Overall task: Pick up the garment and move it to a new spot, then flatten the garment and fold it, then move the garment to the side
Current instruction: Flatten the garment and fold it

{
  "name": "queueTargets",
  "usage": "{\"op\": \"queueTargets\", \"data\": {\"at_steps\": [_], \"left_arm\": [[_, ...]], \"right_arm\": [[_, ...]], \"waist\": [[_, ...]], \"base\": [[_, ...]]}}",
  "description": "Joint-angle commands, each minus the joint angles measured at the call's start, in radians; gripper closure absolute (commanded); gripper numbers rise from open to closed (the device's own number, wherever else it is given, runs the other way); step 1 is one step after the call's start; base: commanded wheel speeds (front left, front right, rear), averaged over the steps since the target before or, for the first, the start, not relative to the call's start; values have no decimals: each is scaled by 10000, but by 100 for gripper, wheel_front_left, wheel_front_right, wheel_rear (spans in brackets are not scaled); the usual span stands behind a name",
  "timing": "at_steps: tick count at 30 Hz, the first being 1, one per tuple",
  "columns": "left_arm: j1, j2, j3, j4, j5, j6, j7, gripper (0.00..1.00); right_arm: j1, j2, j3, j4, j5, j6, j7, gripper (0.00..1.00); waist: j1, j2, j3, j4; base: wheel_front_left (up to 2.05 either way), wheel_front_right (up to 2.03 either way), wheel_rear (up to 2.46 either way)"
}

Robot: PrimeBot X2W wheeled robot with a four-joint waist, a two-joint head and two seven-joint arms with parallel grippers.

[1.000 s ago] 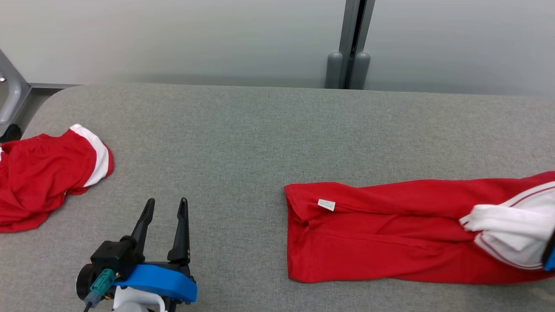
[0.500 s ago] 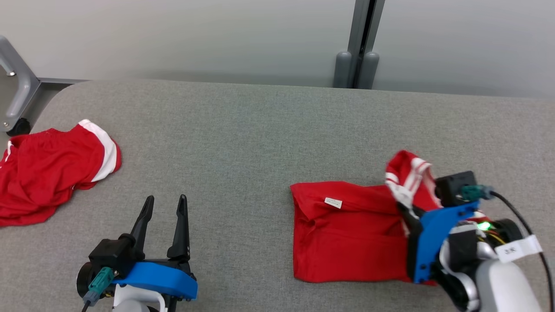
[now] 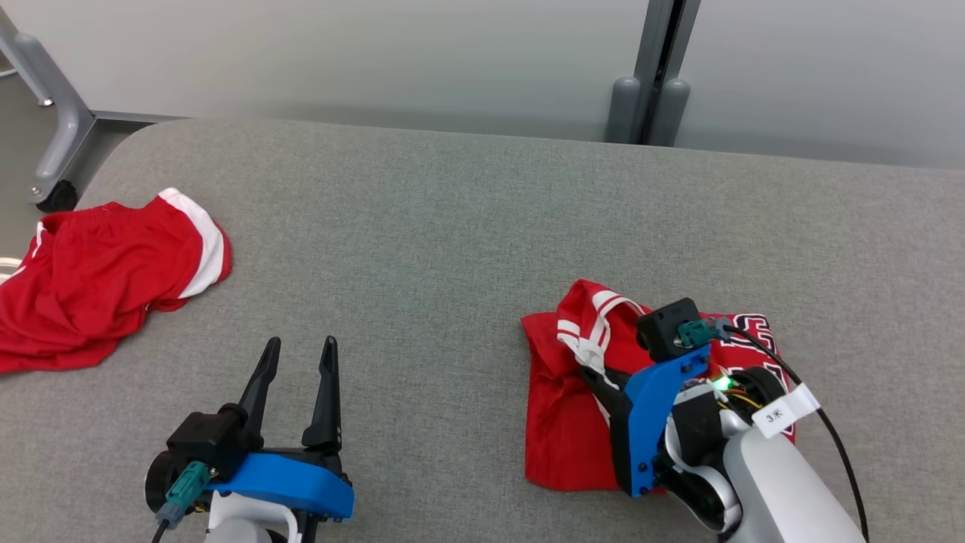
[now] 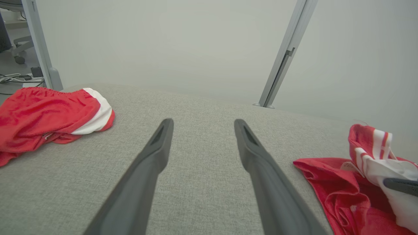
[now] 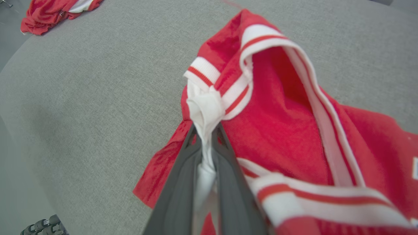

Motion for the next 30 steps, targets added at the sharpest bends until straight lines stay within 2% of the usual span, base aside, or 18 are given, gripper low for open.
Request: {"op": "queueTargets", "data": {"at_steps": [1,7,8,9,10,14,17,19,23,27,30], "left_arm": [[-155,-27,3,3,62,-33,-43,0],[-207,-79,1,24,127,-67,-42,0],[-210,-88,-1,29,127,-74,-43,0],[-204,-92,4,35,137,-83,-42,0],[-190,-94,11,40,147,-87,-43,0],[-125,-79,80,57,161,-93,-42,0],[-22,-56,131,83,171,-79,-43,0],[49,-44,167,77,175,-60,-43,0],[198,-28,193,5,195,-32,-42,0],[259,4,221,-40,170,-56,-42,0],[353,21,243,-78,164,-48,-42,0]], "right_arm": [[-295,-11,157,180,92,5,-166,100],[-708,-12,592,968,393,5,-592,100],[-738,-13,666,1103,454,5,-595,96],[-770,-13,765,1214,484,5,-601,54],[-808,-14,813,1284,523,3,-659,0],[-865,-13,1118,942,1655,5,-1050,0],[-846,-15,1368,280,2851,3,-1296,0],[-785,-25,1311,-183,3212,3,-1422,0],[-314,-26,352,-1024,2513,3,-1711,0],[552,-25,-1316,-1953,855,3,-2026,0],[1374,-14,-2433,-2521,140,5,-2062,0]], "waist": [[0,-1,28,26],[0,-1,80,113],[0,-1,82,122],[0,-1,77,125],[0,-1,69,123],[0,-1,26,70],[0,-1,-82,-27],[0,-1,-188,-123],[0,-1,-373,-298],[0,-1,-494,-423],[0,-1,-548,-513]], "base": [[0,0,0],[0,0,0],[0,0,0],[0,0,0],[0,0,0],[0,0,0],[0,0,0],[0,0,0],[0,0,0],[0,0,0],[0,0,0]]}}
